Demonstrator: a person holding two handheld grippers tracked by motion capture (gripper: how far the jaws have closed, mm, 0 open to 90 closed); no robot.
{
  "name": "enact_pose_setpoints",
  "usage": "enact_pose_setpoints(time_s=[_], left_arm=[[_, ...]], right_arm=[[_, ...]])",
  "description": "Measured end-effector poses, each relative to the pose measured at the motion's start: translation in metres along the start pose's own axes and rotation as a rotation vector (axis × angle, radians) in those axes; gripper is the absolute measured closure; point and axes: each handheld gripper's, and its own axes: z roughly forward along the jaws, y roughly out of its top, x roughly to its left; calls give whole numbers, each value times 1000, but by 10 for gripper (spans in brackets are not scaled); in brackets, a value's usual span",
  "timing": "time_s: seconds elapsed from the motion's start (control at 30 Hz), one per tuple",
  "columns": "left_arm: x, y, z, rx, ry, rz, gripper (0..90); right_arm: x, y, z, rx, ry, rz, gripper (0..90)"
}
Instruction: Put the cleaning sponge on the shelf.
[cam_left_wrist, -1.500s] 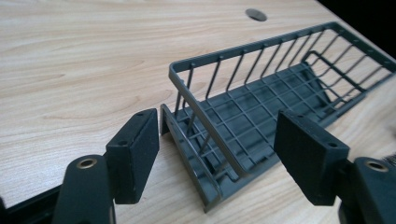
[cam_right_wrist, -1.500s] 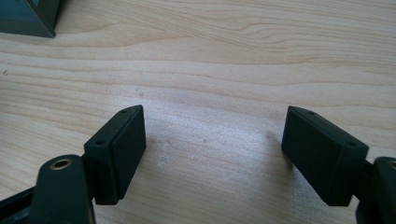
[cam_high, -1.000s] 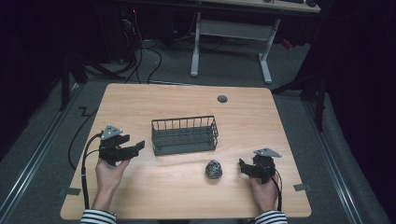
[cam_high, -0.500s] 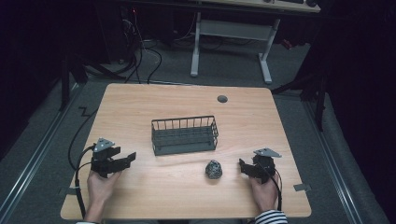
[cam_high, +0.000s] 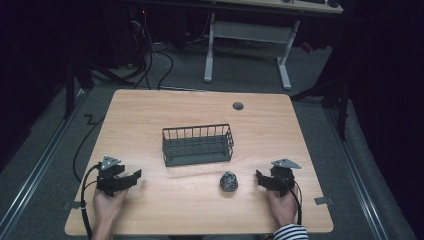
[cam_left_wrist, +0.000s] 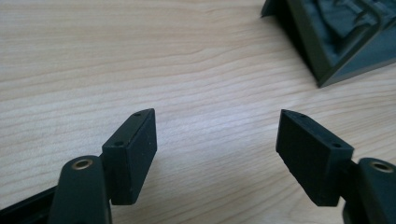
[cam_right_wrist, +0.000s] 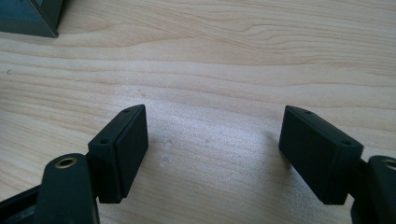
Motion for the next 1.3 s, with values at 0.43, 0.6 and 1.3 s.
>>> enact_pose_setpoints(time_s=[0.43,0.6,1.3], left_arm=[[-1,-5,13,-5,120,68,300],[-2,-5,14,-3,130,77,284],[-2,-4,15,0,119,77,249]], right_arm=[[0,0,0,4,5,-1,236],[2,-1,-2,12,35,-32,233],[54,-12,-47,-48,287,-259,248]])
